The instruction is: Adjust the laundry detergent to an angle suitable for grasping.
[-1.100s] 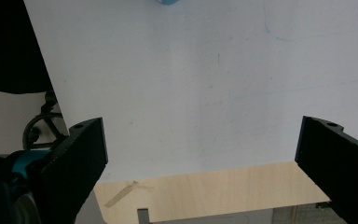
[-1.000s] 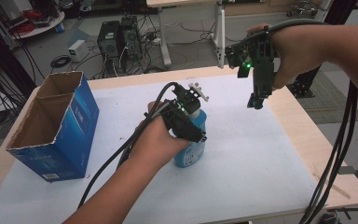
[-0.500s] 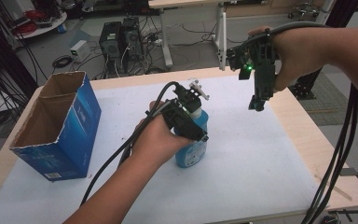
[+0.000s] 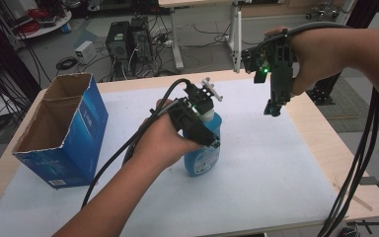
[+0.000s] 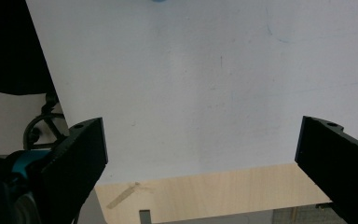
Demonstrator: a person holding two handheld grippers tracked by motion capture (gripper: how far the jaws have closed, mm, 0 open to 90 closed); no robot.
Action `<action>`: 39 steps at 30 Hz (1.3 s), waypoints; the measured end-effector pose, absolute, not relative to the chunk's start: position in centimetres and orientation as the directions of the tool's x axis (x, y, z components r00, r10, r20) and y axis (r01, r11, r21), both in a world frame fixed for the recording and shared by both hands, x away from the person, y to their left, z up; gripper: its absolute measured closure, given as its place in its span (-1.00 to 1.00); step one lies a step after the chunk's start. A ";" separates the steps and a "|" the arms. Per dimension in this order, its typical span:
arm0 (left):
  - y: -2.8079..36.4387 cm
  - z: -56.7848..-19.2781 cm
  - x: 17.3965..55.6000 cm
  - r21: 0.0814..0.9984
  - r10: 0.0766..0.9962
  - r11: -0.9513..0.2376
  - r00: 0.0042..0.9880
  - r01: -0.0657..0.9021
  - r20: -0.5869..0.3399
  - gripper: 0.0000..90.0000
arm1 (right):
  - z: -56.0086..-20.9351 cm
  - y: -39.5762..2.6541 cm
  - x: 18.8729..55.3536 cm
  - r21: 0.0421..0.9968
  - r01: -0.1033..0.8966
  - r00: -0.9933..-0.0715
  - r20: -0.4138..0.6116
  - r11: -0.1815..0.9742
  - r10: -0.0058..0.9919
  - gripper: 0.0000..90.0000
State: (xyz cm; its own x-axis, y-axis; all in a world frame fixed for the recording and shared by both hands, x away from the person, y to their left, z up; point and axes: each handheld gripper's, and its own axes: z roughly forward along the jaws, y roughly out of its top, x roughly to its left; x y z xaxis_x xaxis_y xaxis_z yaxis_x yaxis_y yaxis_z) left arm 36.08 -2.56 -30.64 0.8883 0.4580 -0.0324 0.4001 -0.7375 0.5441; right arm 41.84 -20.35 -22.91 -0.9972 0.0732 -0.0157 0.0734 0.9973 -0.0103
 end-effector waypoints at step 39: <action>5.2 -26.8 36.9 0.517 -0.234 -0.841 0.969 -0.159 -0.084 -0.02 | -23.0 -17.7 40.1 -0.037 0.050 -0.998 -0.024 0.998 0.049 -0.97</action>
State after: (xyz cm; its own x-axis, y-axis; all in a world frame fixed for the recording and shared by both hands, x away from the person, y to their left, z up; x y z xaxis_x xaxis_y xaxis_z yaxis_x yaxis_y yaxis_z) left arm 36.93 5.20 -26.83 0.9686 -0.2341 -0.0837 -0.1586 -0.8411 0.5171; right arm 40.11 -17.72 -22.99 -0.9985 0.0494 -0.0239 0.0502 0.9981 -0.0367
